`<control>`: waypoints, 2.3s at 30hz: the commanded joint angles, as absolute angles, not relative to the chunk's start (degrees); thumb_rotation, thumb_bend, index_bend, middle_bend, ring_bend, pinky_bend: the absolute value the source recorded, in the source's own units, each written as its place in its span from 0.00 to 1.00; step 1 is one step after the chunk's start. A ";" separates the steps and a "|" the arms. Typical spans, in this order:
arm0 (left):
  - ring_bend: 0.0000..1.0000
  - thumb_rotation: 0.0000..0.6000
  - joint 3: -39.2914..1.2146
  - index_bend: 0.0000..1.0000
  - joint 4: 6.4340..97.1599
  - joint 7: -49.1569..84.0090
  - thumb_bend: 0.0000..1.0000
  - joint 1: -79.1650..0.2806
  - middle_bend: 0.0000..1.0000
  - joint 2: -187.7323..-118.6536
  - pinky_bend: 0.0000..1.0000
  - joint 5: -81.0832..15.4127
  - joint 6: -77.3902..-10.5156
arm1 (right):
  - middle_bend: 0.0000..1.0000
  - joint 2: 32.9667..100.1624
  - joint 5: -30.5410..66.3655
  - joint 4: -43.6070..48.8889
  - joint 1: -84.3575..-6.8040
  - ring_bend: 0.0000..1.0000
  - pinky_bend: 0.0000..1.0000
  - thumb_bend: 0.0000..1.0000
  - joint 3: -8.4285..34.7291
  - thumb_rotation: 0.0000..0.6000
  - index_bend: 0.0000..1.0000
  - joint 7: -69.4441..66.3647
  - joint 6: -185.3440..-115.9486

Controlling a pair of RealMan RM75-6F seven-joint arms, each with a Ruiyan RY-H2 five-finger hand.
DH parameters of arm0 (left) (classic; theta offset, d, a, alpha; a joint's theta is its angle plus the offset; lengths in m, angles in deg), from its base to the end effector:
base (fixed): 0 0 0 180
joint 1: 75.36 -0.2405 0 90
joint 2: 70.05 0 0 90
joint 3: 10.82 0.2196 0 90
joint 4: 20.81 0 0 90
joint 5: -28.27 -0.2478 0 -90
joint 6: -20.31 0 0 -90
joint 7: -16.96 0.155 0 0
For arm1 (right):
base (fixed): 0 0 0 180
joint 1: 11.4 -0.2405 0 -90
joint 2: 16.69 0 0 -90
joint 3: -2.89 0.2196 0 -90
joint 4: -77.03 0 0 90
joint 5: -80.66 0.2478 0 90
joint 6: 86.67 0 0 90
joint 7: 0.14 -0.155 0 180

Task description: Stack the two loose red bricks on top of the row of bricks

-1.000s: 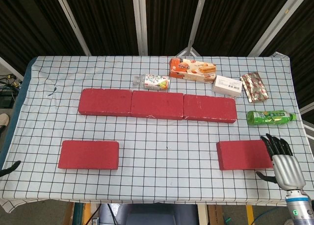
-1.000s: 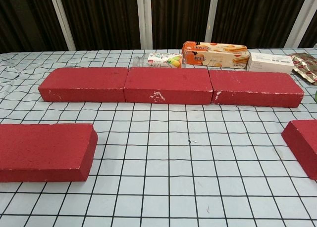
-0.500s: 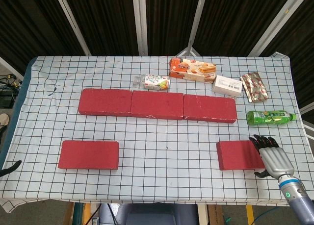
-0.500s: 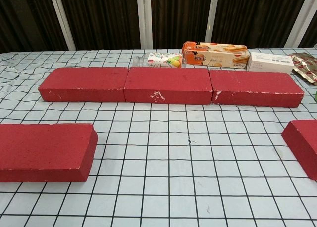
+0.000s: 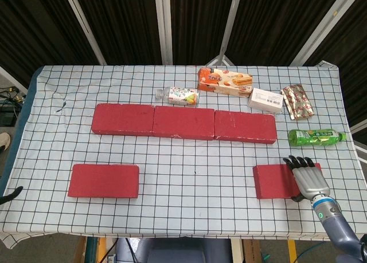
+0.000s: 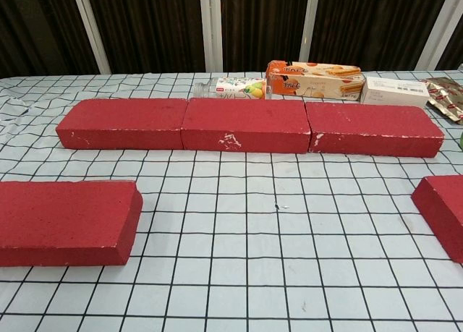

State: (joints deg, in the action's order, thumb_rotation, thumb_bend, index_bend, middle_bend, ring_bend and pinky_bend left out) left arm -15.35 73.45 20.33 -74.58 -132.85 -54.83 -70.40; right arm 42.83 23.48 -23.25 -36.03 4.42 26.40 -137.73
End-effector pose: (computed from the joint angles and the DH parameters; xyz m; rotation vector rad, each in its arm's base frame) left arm -0.3000 0.1770 0.1332 -1.2490 -0.8337 -0.8658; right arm -0.2887 -0.2541 0.0529 1.7306 -1.0576 0.3128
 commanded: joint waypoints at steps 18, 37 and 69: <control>0.00 1.00 -14.80 0.03 73.99 22.79 0.18 -74.20 0.00 -133.58 0.13 -55.74 -69.92 | 0.00 44.53 25.48 -19.73 -38.35 0.00 0.00 0.15 1.62 1.00 0.00 29.27 -137.57; 0.00 1.00 -15.20 0.03 74.50 23.23 0.18 -74.44 0.00 -133.93 0.13 -54.86 -70.26 | 0.11 46.98 23.10 -16.67 -40.09 0.03 0.00 0.15 0.23 1.00 0.05 29.54 -137.39; 0.00 1.00 -15.99 0.05 73.29 23.87 0.18 -73.47 0.00 -135.12 0.13 -53.90 -69.16 | 0.29 35.80 45.70 -32.69 -58.22 0.19 0.00 0.17 7.32 1.00 0.35 42.58 -134.93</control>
